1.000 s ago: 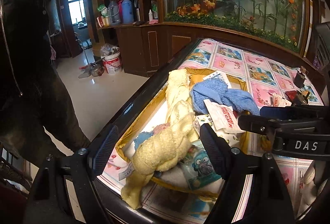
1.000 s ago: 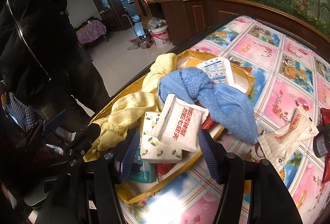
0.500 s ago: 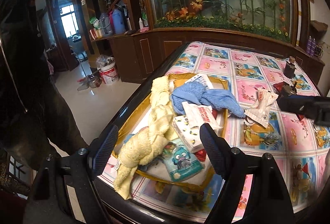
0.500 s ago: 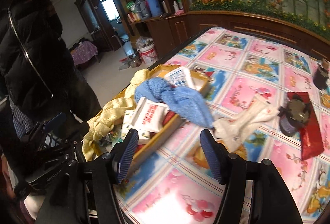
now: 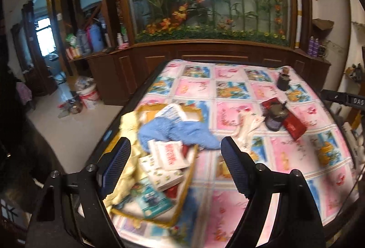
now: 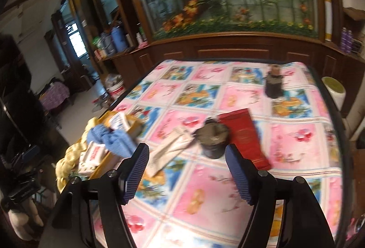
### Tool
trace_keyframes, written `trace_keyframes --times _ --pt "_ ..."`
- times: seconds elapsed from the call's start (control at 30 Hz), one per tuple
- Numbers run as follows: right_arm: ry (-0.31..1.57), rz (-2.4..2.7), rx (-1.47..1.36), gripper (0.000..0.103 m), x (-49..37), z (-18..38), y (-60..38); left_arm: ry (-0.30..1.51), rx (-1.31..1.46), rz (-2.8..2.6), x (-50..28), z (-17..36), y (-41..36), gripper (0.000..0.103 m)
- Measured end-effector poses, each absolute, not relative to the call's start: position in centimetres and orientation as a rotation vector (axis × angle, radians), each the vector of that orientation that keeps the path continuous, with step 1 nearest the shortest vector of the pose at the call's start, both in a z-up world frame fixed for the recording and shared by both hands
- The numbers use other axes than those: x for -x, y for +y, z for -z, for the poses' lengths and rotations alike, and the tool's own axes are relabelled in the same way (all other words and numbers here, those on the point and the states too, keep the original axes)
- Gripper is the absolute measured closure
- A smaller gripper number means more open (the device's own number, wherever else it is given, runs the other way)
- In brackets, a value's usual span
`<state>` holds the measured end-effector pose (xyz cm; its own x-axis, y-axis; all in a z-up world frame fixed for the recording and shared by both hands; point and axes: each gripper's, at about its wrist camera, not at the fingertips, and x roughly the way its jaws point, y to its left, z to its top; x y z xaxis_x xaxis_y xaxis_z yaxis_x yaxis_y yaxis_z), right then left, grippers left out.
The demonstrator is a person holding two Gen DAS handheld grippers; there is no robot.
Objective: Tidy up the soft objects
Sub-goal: 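Move both tools back over the table toward the red packet and white bag, then grasp the white paper bag with the left tool while the right tool grasps the red foil packet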
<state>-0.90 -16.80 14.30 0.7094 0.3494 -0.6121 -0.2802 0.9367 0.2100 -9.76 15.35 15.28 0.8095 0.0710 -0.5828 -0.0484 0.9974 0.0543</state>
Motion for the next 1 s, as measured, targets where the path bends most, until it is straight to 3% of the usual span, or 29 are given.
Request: trace_keyframes --times 0.37,0.7,1.0 --pt "0.763 -0.213 -0.162 0.026 -1.9 -11.7 -24.2 0.814 -0.079 0.122 1.4 -10.2 8.5 0.021" --pt "0.947 -0.251 -0.08 0.025 -7.3 -3.9 -22.0 0.931 -0.117 0.176 -3.7 -4.9 5.1 0.021" --pt "0.99 -0.274 0.007 0.018 -10.3 -1.3 -20.3 0.946 -0.193 0.2 -7.7 -2.4 3.2 0.021"
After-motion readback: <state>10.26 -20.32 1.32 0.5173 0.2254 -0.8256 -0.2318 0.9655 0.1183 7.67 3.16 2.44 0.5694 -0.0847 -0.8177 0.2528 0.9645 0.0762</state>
